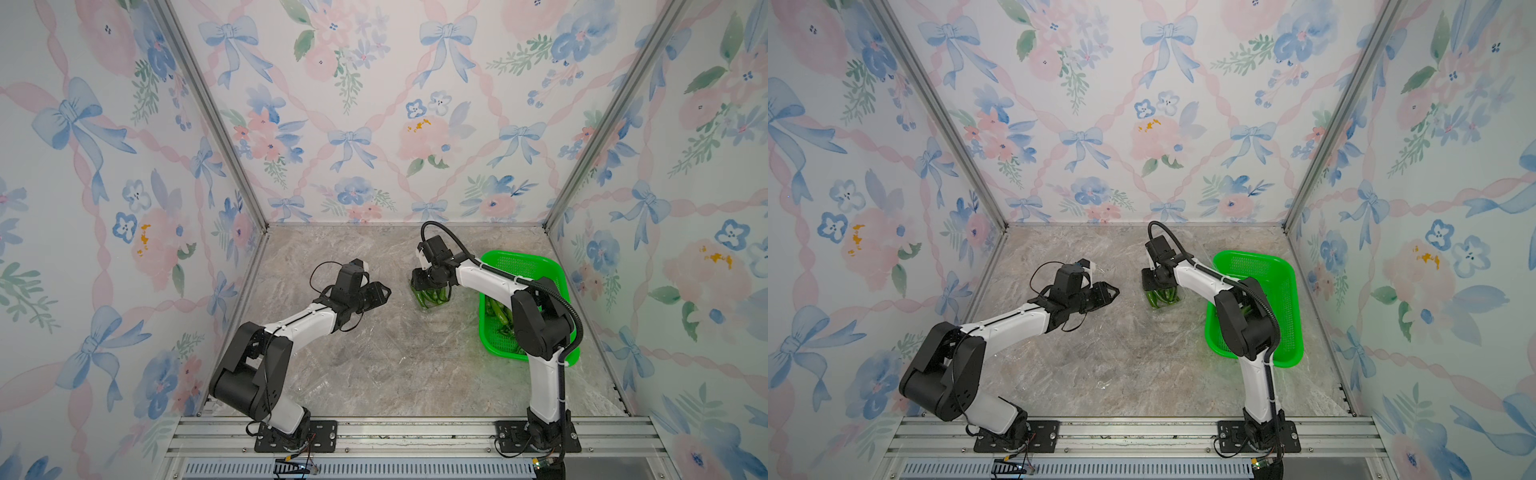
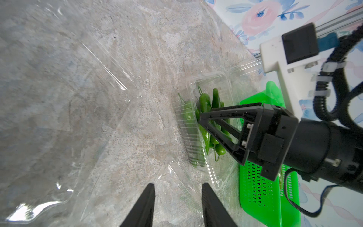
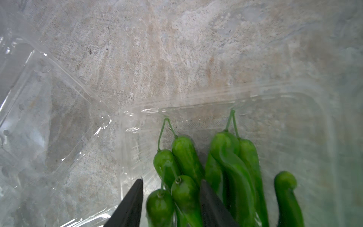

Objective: Take small green peppers out of containers
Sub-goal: Pick up the green pepper from the packing box.

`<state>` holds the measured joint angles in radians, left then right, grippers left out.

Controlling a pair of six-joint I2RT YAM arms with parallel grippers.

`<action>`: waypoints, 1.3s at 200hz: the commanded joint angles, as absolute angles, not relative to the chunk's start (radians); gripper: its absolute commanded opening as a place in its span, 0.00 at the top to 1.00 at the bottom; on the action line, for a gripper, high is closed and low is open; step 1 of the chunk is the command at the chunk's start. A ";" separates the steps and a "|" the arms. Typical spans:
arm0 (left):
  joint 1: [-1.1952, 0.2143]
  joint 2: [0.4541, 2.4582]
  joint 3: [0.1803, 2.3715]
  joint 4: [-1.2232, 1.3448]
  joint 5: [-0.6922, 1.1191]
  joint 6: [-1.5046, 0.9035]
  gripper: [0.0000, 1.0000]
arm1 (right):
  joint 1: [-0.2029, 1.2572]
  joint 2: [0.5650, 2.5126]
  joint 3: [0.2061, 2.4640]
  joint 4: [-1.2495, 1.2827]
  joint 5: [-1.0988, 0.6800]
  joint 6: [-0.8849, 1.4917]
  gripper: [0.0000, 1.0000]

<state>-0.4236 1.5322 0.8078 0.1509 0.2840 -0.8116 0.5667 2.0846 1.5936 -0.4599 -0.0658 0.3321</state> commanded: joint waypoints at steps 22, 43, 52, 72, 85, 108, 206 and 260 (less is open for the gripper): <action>-0.412 1.527 0.813 0.144 0.304 -0.784 0.57 | 0.593 2.114 1.654 -0.539 -0.008 0.326 0.49; -0.410 1.532 0.818 0.144 0.306 -0.782 0.58 | 0.595 2.107 1.631 -0.544 -0.007 0.337 0.47; -0.409 1.537 0.820 0.144 0.308 -0.782 0.58 | 0.598 2.102 1.621 -0.549 -0.003 0.337 0.47; -0.408 1.545 0.824 0.144 0.310 -0.781 0.58 | 0.600 2.093 1.590 -0.537 -0.009 0.342 0.47; -0.407 1.550 0.829 0.144 0.313 -0.781 0.58 | 0.600 2.091 1.582 -0.535 -0.004 0.342 0.47; -0.408 1.555 0.833 0.144 0.314 -0.781 0.58 | 0.600 2.097 1.587 -0.537 -0.006 0.338 0.52; -0.406 1.568 0.841 0.144 0.317 -0.781 0.58 | 0.601 2.015 1.586 -0.562 -0.005 0.325 0.83; -0.405 1.548 0.849 0.144 0.309 -0.781 0.58 | 0.593 1.910 1.581 -0.562 -0.024 0.323 0.84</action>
